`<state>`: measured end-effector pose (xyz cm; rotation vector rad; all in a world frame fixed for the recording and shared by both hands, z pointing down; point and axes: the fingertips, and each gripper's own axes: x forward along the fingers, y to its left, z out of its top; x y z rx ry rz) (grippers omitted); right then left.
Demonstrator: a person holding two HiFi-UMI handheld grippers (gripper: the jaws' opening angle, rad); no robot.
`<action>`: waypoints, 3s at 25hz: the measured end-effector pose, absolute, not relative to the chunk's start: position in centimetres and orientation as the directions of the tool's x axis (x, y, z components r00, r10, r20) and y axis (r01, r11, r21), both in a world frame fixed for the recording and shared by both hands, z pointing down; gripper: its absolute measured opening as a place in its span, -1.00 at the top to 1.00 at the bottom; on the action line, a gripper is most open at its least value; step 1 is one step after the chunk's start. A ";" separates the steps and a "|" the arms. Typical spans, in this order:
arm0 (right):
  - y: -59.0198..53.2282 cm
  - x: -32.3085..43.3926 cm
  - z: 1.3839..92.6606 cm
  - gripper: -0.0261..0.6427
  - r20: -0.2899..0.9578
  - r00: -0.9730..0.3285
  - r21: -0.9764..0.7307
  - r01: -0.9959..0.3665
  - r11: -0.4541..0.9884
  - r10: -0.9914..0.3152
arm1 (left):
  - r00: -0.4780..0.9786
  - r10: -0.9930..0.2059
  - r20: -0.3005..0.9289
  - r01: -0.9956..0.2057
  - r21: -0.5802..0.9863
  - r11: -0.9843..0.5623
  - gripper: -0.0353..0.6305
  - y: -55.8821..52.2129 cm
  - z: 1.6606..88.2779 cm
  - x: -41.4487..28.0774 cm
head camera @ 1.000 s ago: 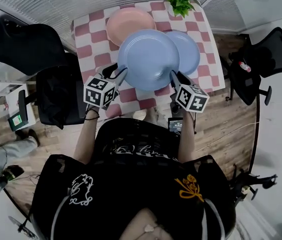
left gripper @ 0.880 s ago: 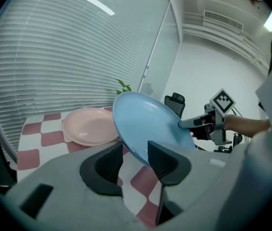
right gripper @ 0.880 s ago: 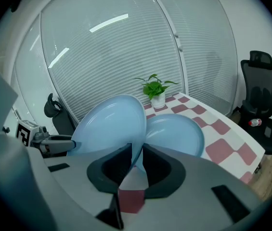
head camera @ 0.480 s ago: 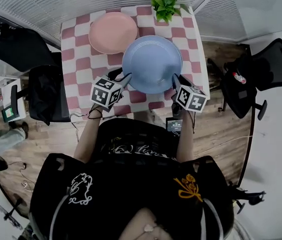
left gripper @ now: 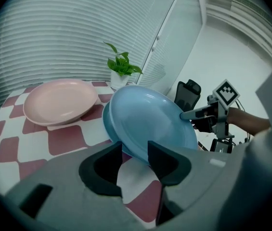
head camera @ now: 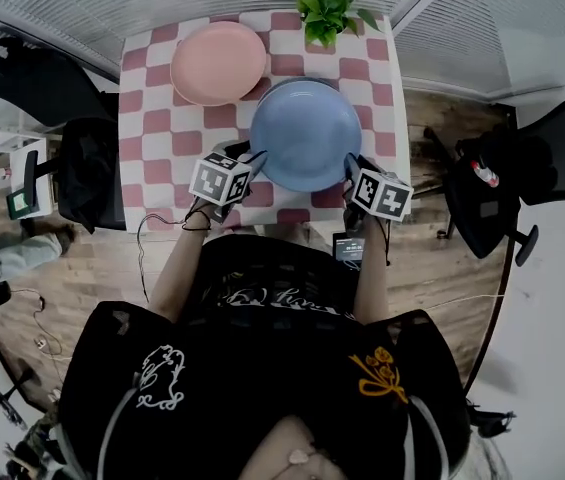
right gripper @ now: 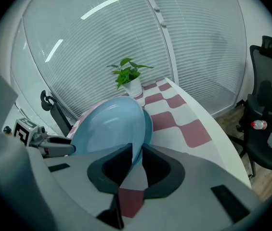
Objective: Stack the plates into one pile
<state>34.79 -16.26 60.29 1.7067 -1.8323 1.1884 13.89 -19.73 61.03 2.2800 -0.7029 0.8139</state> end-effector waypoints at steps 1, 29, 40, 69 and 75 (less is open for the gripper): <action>-16.3 35.0 60.5 0.73 0.753 -0.203 -0.326 -0.942 -0.086 -0.626 | 0.661 -0.268 0.700 -0.650 0.358 -0.670 0.40 -19.7 61.3 14.1; -21.8 34.2 55.8 0.61 0.615 -0.183 -0.306 -0.952 -0.019 -0.767 | 0.618 -0.425 0.661 -0.732 0.286 -0.618 0.28 -22.9 59.2 9.8; -25.8 20.4 53.3 0.61 0.537 -0.374 -0.414 -0.898 0.150 -0.756 | 0.586 -0.531 0.612 -0.789 0.279 -0.547 0.29 -26.4 57.0 -0.3; -33.3 5.5 67.1 0.57 0.719 -0.232 -0.640 -0.587 -0.495 -0.655 | 0.625 -0.505 0.596 -0.764 0.333 -0.552 0.29 -26.7 58.7 -18.2; -30.7 5.0 67.0 0.65 0.733 -0.270 -0.650 -0.551 -0.523 -0.625 | 0.642 -0.485 0.594 -0.747 0.341 -0.571 0.29 -26.6 58.8 -18.5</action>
